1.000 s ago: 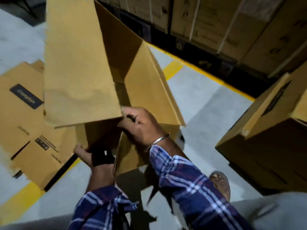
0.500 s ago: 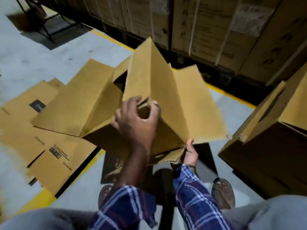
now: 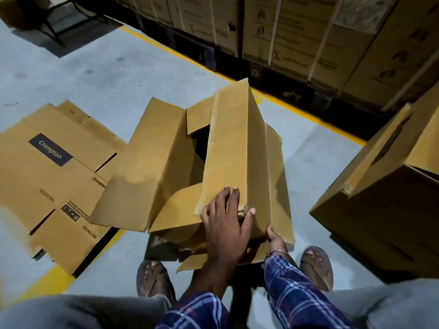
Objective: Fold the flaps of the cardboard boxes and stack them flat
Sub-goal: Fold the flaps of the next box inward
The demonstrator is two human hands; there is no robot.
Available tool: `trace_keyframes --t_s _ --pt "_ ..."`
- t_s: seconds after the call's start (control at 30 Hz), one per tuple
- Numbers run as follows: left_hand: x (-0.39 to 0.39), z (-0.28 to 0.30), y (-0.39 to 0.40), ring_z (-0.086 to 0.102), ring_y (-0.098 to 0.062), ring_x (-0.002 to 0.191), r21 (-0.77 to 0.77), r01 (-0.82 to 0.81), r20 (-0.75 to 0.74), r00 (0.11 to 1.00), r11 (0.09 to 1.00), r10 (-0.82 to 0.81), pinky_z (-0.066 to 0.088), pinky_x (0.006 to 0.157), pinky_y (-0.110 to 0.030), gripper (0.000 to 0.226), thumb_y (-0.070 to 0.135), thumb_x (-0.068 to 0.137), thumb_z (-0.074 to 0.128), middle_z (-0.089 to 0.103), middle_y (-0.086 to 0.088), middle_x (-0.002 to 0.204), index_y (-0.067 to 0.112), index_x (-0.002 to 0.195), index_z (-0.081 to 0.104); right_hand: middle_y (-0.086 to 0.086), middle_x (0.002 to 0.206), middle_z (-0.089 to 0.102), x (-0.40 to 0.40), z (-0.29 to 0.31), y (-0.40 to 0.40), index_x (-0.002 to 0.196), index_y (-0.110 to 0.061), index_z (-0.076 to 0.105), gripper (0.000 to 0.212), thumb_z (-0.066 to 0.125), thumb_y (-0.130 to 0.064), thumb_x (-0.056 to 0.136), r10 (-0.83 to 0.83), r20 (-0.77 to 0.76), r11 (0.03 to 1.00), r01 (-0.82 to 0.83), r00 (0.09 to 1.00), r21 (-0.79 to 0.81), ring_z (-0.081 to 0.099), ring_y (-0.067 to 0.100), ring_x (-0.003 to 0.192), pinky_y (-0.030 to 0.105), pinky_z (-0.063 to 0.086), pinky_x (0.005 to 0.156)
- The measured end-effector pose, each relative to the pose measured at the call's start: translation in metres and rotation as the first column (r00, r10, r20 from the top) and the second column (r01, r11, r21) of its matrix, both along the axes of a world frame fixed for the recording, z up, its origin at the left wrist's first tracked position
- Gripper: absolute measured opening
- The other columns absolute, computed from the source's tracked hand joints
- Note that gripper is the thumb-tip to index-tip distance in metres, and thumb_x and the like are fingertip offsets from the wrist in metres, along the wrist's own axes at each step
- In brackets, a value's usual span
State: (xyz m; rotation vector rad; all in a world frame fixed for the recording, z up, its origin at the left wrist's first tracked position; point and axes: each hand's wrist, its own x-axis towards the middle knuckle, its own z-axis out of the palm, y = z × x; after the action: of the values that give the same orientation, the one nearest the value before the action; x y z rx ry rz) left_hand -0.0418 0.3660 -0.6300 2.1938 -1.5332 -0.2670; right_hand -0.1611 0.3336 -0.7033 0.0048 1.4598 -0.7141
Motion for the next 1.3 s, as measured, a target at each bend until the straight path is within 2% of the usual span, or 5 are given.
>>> trace_keyframes --t_s 0.2,0.4,0.8,1.0,1.3 --pt "0.007 -0.039 0.018 0.007 -0.007 0.156 0.215 0.367 -0.253 0.916 0.905 -0.311 0.010 0.123 -0.040 0.056 0.062 0.106 0.022 0.013 0.022 0.169 0.043 0.158 0.031 0.018 0.090 0.077 -0.014 0.007 -0.005 0.116 -0.003 0.067 0.053 0.051 -0.052 0.101 0.082 0.052 0.997 -0.082 0.995 0.012 0.069 0.033 0.087 0.041 0.054 0.080" --pt "0.027 -0.034 0.014 0.063 -0.012 0.121 0.234 0.254 -0.713 0.701 0.938 -0.013 0.045 0.110 -0.044 0.056 0.067 0.100 0.041 0.072 0.007 0.126 0.026 0.123 0.072 0.013 0.134 0.058 -0.028 0.039 -0.034 0.138 -0.004 0.056 0.063 0.056 -0.053 0.099 0.257 -0.487 0.945 -0.323 0.835 -0.056 0.052 0.034 0.125 0.038 0.036 0.106" --pt "0.140 -0.010 -0.012 0.019 -0.037 0.152 0.384 -0.376 0.154 0.927 0.843 0.343 0.022 0.114 -0.066 0.087 0.056 0.091 0.063 0.021 -0.014 0.164 0.025 0.158 0.018 0.012 0.168 -0.018 0.032 0.025 -0.005 0.162 -0.024 0.006 0.116 0.069 -0.071 0.078 0.462 -0.887 0.299 -0.944 0.011 0.143 -0.020 0.027 0.155 0.047 -0.003 0.125" --pt "0.139 -0.044 0.001 0.062 -0.026 0.097 0.639 -0.123 -0.632 0.479 0.759 0.609 0.051 0.073 -0.037 0.049 0.050 0.101 0.058 0.062 -0.012 0.118 0.013 0.131 0.048 0.011 0.168 -0.021 0.036 0.019 -0.009 0.161 -0.026 0.002 0.126 0.067 -0.082 0.069 0.445 -0.894 0.310 -0.927 -0.054 0.210 -0.023 0.028 0.154 0.048 -0.006 0.124" --pt "0.136 -0.064 -0.007 0.061 -0.028 0.108 0.629 -0.099 -0.657 0.462 0.771 0.596 0.053 0.093 -0.049 0.048 0.056 0.098 0.059 0.064 -0.009 0.120 0.015 0.123 0.057 0.015 0.167 -0.018 0.039 0.019 -0.012 0.160 -0.028 0.000 0.120 0.060 -0.084 0.073 0.432 -0.884 0.305 -0.895 -0.175 0.326 -0.019 0.033 0.154 0.050 -0.005 0.124"
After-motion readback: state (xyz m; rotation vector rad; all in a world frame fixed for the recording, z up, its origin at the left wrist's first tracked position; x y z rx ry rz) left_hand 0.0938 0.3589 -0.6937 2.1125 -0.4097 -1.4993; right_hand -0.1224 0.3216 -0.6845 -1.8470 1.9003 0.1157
